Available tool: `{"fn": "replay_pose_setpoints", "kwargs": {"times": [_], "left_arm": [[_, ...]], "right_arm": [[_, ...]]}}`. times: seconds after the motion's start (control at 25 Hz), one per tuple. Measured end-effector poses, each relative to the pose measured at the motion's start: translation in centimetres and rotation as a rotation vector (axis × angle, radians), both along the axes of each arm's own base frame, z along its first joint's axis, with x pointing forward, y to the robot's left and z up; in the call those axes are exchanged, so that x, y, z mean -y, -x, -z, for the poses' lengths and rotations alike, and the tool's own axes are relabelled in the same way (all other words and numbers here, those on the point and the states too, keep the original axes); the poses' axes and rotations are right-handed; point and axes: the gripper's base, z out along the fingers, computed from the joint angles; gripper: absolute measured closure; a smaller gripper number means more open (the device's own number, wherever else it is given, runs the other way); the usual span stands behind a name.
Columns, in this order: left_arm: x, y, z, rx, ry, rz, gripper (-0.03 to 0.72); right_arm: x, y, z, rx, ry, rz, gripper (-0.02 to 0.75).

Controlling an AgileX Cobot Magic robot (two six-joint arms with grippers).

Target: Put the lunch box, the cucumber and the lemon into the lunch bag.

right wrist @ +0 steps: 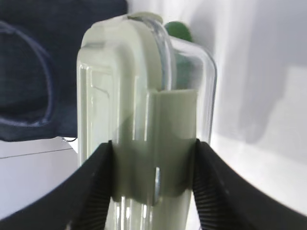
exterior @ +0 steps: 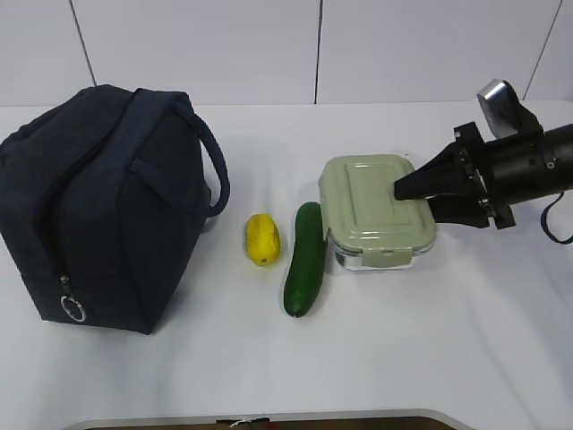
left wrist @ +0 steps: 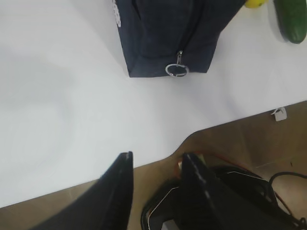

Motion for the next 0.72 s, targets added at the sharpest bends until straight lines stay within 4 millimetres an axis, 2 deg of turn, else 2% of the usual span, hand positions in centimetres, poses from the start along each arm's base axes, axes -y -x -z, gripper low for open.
{"fn": "replay_pose_setpoints", "kwargs": {"times": [0.36, 0.72], "left_arm": [[0.7, -4.1, -0.6, -0.056, 0.025, -0.004, 0.446], [1.5, -10.7, -1.4, -0.111, 0.020, -0.009, 0.445]], "right_arm": [[-1.3, 1.0, -3.9, 0.028, -0.044, 0.015, 0.361], [-4.9, 2.0, -7.8, 0.084, -0.128, -0.024, 0.361]]}}
